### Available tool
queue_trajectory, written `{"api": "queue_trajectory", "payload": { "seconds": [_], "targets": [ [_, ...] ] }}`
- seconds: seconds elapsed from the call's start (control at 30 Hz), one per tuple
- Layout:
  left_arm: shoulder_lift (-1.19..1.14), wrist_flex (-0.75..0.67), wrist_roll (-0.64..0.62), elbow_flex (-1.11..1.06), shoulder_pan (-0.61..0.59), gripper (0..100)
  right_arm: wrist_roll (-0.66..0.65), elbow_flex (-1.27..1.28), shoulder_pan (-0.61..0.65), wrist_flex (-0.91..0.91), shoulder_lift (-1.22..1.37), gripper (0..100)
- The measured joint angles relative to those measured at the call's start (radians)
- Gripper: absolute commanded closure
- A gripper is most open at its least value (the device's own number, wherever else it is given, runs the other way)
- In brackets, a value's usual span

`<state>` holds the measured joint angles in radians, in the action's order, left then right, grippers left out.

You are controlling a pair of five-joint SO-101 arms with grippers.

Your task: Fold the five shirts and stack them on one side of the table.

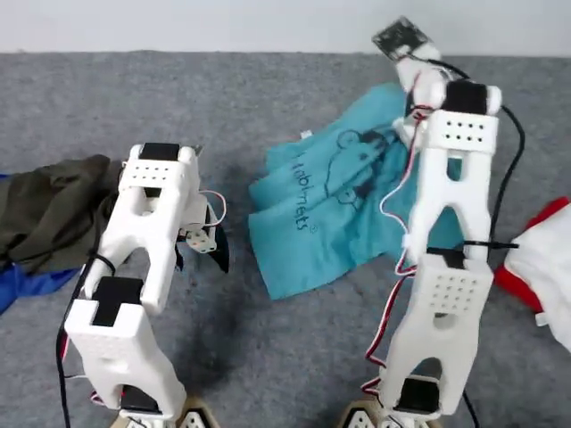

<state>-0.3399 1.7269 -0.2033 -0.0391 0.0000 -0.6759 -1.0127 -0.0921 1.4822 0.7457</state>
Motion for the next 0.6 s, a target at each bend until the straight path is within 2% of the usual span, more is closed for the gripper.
{"api": "queue_trajectory", "payload": {
  "seconds": [0.23,0.43,0.6],
  "targets": [
    [0.0,0.0,0.0,0.0,0.0,74,-0.041,-0.005,-0.002,0.153,0.066,67.6],
    [0.0,0.0,0.0,0.0,0.008,74,-0.054,-0.155,-0.048,0.244,0.066,67.7],
    [0.034,0.0,0.0,-0.003,0.121,73,-0.084,-0.198,-0.089,0.275,0.064,67.7]
  ]
}}
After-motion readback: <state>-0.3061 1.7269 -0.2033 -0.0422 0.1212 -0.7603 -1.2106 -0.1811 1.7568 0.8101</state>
